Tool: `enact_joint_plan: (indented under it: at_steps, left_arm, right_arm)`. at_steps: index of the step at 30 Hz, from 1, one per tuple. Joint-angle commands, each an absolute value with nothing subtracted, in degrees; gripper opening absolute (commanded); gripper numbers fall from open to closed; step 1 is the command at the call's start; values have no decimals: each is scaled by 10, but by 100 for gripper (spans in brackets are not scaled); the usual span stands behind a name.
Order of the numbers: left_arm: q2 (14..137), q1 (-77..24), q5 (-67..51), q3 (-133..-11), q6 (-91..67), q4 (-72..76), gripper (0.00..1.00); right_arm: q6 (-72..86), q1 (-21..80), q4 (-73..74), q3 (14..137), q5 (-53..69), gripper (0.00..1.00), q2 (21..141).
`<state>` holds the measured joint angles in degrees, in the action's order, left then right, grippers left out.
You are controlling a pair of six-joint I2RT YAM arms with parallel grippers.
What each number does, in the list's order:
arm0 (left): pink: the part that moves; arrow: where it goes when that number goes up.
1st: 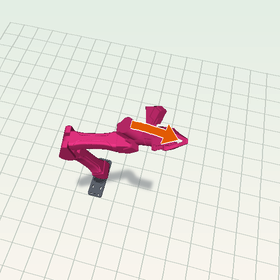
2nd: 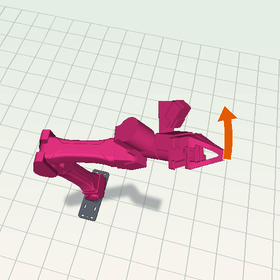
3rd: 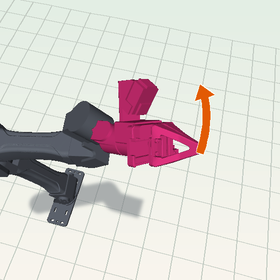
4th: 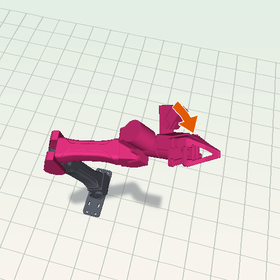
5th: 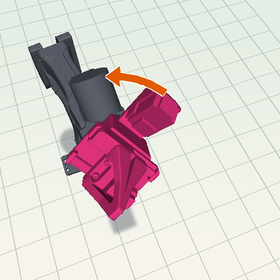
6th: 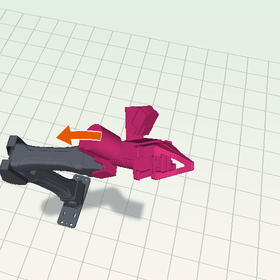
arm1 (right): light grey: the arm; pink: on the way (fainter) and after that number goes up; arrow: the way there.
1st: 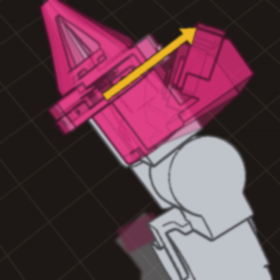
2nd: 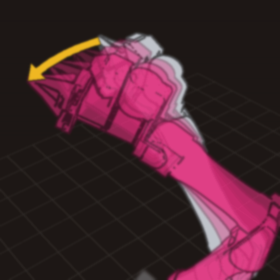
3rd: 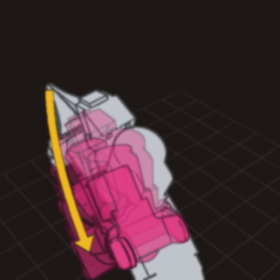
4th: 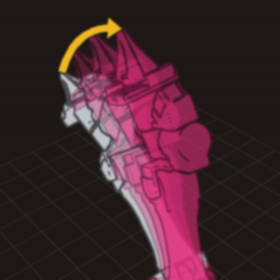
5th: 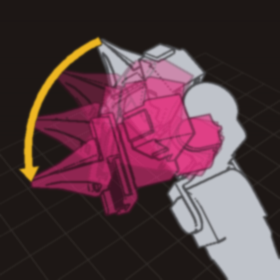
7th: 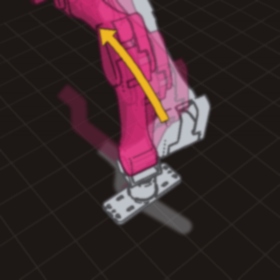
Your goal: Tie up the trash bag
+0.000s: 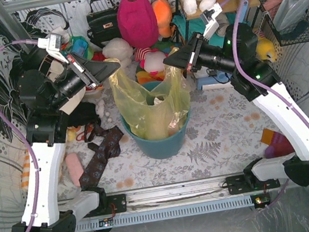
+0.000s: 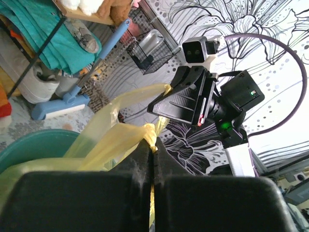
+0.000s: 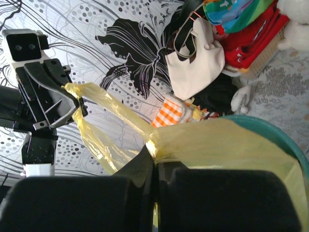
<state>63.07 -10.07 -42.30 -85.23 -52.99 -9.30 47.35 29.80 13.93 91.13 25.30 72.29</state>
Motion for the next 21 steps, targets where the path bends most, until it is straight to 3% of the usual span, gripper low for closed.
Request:
enact_joint_plan:
  at_steps: [1,8,21]
  left_arm:
    - [637,-97,-403,-905,-471,-118,3]
    - [668,-81,-390,-951,-407,-167,3]
    - [707,-50,-431,-991,-442,-122,2]
  right_arm:
    - [465,296,97,959,258,0,762]
    - [422,295,116,1089,259,0,854]
    - [385,289,184,1279,251,0,942]
